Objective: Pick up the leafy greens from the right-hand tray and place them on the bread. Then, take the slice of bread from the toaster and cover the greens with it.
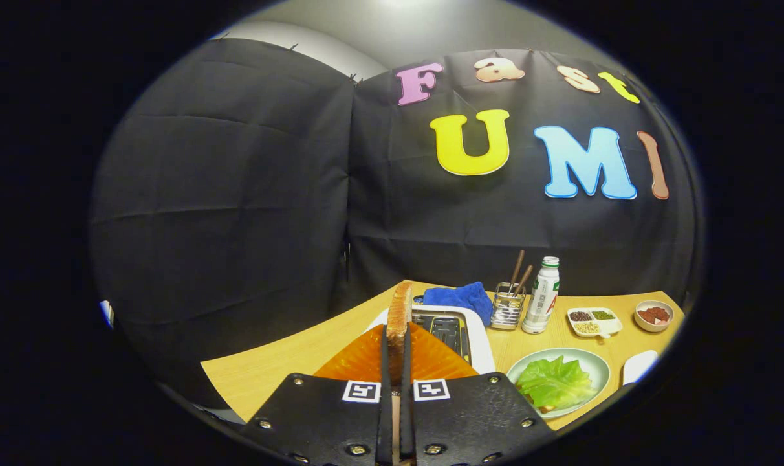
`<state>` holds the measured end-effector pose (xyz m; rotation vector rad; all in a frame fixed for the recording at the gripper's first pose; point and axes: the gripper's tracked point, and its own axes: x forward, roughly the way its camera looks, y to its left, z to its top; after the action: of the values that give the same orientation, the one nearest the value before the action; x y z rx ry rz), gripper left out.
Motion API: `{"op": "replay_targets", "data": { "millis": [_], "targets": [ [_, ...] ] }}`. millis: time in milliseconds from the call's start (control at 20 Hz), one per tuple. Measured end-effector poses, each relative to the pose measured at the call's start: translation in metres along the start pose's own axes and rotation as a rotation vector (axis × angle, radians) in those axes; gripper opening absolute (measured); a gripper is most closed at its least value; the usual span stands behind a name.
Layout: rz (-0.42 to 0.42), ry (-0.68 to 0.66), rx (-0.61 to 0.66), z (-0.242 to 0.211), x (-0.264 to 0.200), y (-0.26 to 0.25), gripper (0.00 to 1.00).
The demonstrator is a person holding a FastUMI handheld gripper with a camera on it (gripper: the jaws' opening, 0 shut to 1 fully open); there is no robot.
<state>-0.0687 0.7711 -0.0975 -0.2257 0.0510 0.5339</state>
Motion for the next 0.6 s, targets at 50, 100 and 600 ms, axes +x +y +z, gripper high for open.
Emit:
{"op": "replay_targets", "data": {
  "millis": [50, 100, 600],
  "targets": [
    [0.005, -0.007, 0.011, 0.004, -0.002, -0.001, 0.05],
    [0.005, -0.014, 0.015, 0.008, -0.004, -0.003, 0.05],
    [0.018, -0.066, 0.045, 0.041, -0.026, -0.015, 0.05]
  ]
}}
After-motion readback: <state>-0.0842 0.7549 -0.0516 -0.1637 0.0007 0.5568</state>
